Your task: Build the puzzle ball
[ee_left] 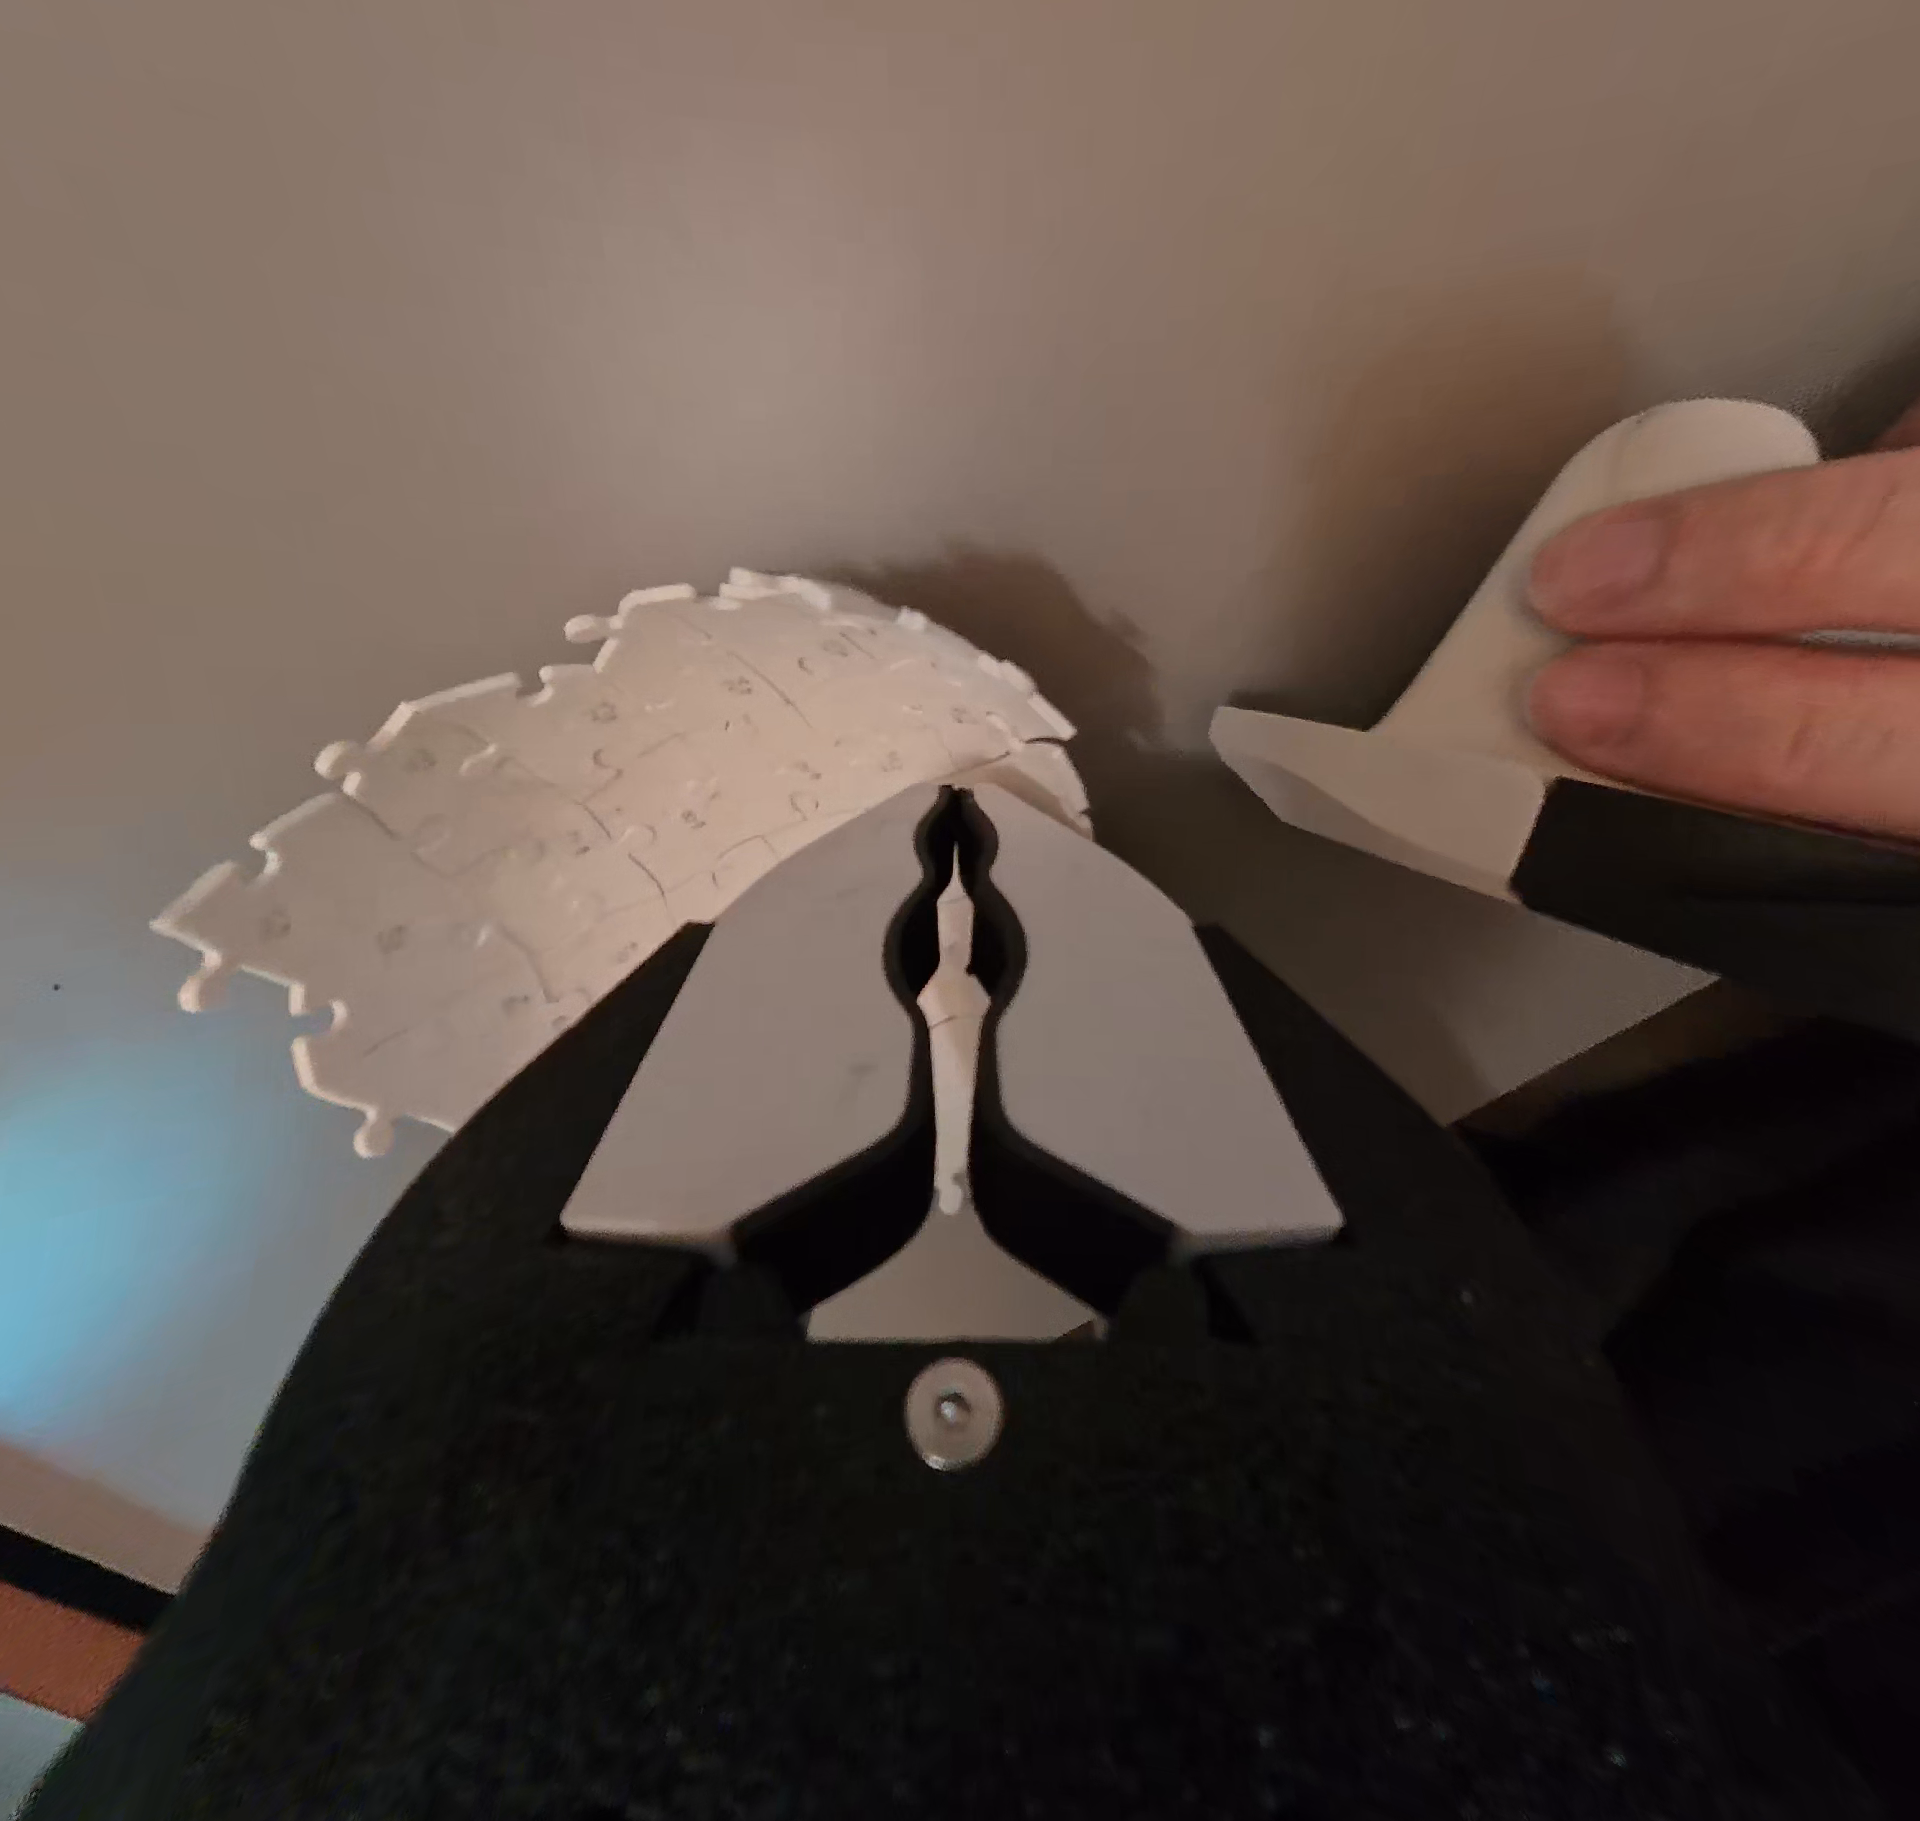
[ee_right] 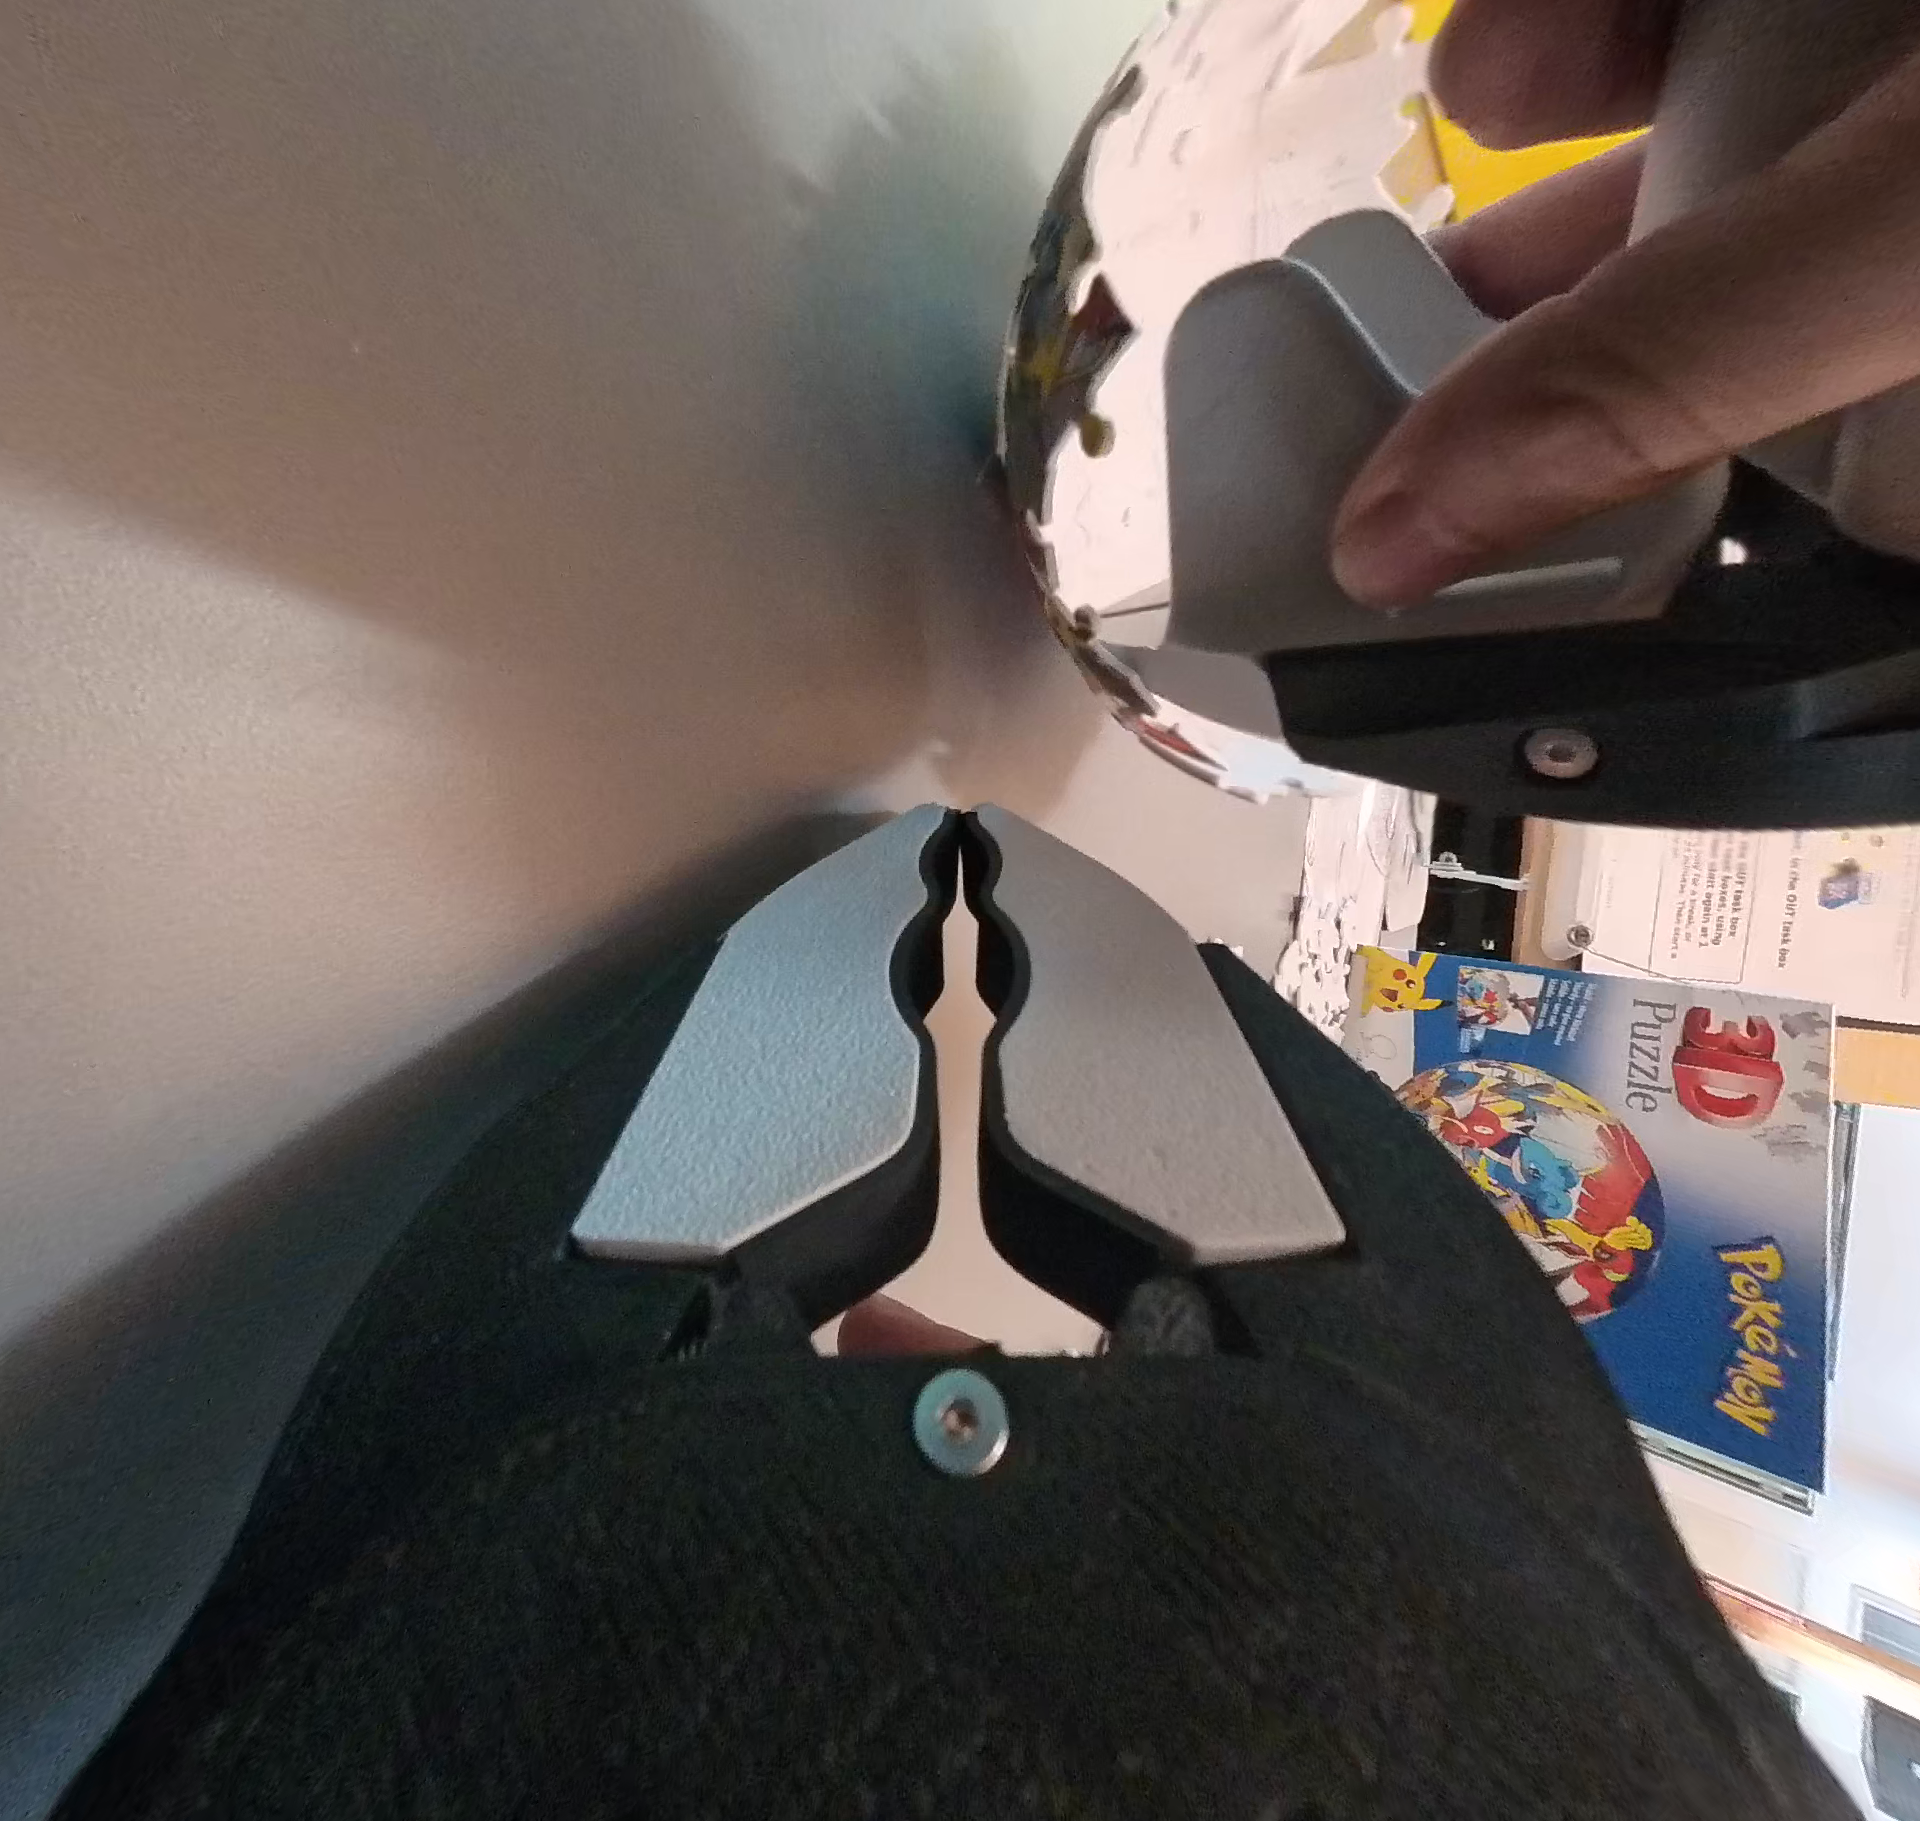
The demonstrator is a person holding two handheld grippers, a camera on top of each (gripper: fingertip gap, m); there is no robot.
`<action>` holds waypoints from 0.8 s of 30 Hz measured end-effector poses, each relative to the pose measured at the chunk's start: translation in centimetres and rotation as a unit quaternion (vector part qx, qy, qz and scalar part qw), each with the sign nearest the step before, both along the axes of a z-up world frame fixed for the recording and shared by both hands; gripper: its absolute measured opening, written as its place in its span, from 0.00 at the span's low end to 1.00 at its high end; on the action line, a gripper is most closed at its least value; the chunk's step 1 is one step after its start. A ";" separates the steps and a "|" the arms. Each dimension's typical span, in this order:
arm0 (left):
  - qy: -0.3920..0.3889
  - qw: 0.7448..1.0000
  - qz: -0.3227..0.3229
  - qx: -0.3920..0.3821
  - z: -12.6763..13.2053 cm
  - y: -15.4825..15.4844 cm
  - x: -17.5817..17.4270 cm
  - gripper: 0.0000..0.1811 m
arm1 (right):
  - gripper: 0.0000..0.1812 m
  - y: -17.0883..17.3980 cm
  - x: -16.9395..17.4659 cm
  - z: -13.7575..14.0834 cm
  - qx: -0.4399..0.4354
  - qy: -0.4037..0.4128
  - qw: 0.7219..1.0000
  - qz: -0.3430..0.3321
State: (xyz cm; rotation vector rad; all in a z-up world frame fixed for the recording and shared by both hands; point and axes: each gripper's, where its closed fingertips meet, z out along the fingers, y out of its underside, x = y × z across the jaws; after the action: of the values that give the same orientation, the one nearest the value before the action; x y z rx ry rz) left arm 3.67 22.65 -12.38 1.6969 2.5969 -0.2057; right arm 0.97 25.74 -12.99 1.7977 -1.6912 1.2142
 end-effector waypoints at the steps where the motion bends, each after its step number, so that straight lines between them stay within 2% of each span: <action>1: 0.001 1.000 -0.003 0.003 0.1 0.1 0.0 0.00 | 0.00 -0.1 0.0 0.1 -0.003 -0.001 1.000 -0.002; 14: 0.059 0.998 -0.009 -0.005 2.1 -0.8 0.5 0.00 | 0.03 -1.0 -1.9 0.5 0.009 -0.068 0.996 -0.049; 20: 0.148 0.989 0.012 -0.020 4.8 -2.2 1.8 0.00 | 0.06 -1.5 -3.1 2.1 0.040 -0.174 0.981 -0.079; 24: 0.240 0.969 0.045 -0.045 7.6 -4.0 3.5 0.00 | 0.07 -1.8 -4.3 2.9 0.053 -0.216 0.970 -0.099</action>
State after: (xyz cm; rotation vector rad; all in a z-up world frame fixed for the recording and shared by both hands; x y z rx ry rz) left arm 7.18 18.66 -4.83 1.6608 2.9225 -0.8118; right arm -3.31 23.90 -10.07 1.4440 -2.1496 1.5302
